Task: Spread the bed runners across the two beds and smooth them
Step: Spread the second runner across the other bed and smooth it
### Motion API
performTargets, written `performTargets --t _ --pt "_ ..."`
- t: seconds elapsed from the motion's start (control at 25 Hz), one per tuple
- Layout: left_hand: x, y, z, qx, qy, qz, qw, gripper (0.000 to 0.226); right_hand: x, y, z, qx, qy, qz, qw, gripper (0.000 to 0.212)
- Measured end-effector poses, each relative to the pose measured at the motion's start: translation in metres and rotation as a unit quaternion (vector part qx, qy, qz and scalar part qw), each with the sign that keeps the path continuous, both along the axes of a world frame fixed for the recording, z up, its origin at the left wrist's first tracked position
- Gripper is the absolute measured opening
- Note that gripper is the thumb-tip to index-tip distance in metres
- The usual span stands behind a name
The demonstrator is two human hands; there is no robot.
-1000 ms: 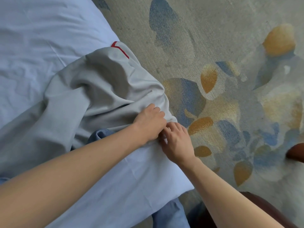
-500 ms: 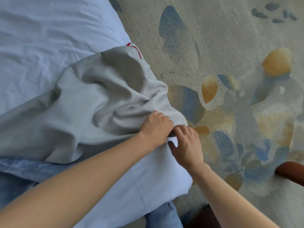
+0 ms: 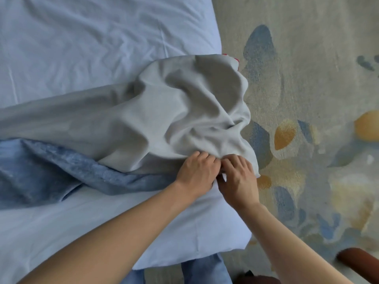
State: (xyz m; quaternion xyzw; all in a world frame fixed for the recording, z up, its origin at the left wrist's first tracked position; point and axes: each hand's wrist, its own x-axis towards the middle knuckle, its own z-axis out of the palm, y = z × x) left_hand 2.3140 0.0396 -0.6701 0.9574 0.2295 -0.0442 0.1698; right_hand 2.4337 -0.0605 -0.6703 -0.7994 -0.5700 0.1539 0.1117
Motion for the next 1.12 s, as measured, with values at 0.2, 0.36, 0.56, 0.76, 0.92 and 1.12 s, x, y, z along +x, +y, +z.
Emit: performTargets --t 0.2,0.36,0.56,0.76,0.92,1.12 --pt "-0.02 0.003 -0.001 -0.002 -0.028 0.018 0.999 0.021 0.02 -0.011 0.006 -0.05 -0.094 -0.031 0.994 0.024" --pt "-0.101 0.015 0.013 -0.009 -0.049 0.071 0.996 0.023 -0.035 0.01 0.024 -0.009 -0.075 0.013 0.997 0.04" --pt "-0.207 0.064 0.033 0.007 -0.046 0.122 0.991 0.031 -0.136 0.062 0.023 0.046 -0.032 0.122 0.991 0.024" --pt "-0.235 0.118 0.046 0.025 -0.097 0.128 0.987 0.008 -0.136 0.092 0.044 0.068 -0.08 0.067 0.992 0.025" --pt "-0.224 0.166 0.053 0.037 -0.127 0.144 0.981 0.013 -0.113 0.134 0.06 0.079 -0.119 0.043 0.989 0.027" --pt "-0.211 0.234 0.051 0.049 -0.099 0.158 0.981 0.009 -0.079 0.186 0.06 0.069 -0.155 0.012 0.985 0.028"
